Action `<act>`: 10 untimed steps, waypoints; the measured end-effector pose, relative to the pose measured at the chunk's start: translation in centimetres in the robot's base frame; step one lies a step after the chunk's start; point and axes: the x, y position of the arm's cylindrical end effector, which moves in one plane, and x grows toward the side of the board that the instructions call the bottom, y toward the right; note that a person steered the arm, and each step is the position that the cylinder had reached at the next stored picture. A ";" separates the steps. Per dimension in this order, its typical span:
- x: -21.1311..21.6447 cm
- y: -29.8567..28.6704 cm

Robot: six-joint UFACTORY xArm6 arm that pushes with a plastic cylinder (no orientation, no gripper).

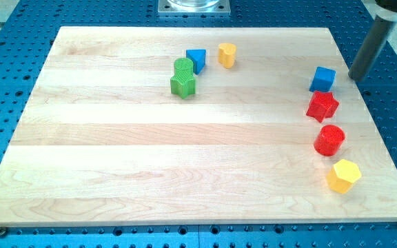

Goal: Adjust the cube at the top of the red star

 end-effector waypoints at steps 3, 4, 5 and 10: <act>0.4 -7.5; -3.1 -9.5; -2.7 -16.5; -3.2 -8.4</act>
